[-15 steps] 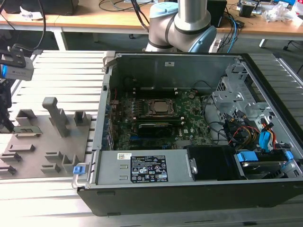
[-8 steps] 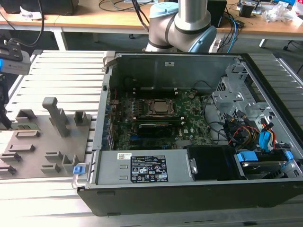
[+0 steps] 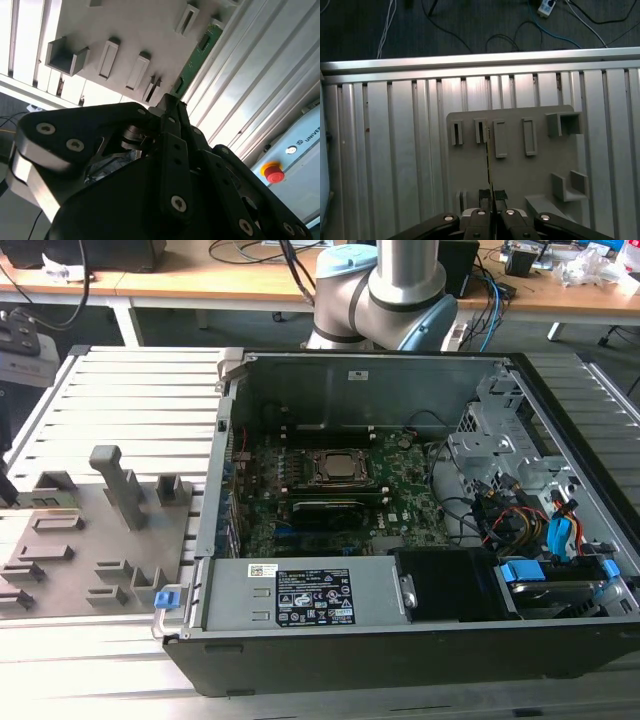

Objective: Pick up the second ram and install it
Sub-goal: 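Pick up the second ram and move it above second insertion slot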

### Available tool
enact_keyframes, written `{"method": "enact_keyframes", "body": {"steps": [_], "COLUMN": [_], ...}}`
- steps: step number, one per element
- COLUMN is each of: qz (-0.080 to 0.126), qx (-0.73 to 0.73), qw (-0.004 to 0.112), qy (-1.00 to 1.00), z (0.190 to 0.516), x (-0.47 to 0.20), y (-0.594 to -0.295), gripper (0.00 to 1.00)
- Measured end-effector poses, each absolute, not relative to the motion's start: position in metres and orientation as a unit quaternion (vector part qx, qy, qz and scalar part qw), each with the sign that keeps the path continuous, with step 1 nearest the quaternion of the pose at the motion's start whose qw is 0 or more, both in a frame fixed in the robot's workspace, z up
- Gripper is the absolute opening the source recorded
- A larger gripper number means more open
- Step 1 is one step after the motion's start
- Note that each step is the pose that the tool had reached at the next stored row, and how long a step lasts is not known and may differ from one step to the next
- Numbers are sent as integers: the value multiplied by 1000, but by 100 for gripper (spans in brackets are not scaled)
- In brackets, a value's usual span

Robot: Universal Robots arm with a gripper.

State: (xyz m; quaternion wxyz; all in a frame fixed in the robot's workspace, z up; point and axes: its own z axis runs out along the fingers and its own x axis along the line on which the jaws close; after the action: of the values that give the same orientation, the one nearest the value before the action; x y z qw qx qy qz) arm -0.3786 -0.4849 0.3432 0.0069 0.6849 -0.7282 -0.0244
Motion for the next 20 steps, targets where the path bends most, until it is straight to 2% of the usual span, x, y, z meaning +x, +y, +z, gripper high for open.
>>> {"method": "enact_keyframes", "body": {"steps": [20], "qz": [-24], "qx": [685], "qw": [7], "qy": [-728], "z": [375], "x": [-379], "y": [-485], "gripper": [13]}}
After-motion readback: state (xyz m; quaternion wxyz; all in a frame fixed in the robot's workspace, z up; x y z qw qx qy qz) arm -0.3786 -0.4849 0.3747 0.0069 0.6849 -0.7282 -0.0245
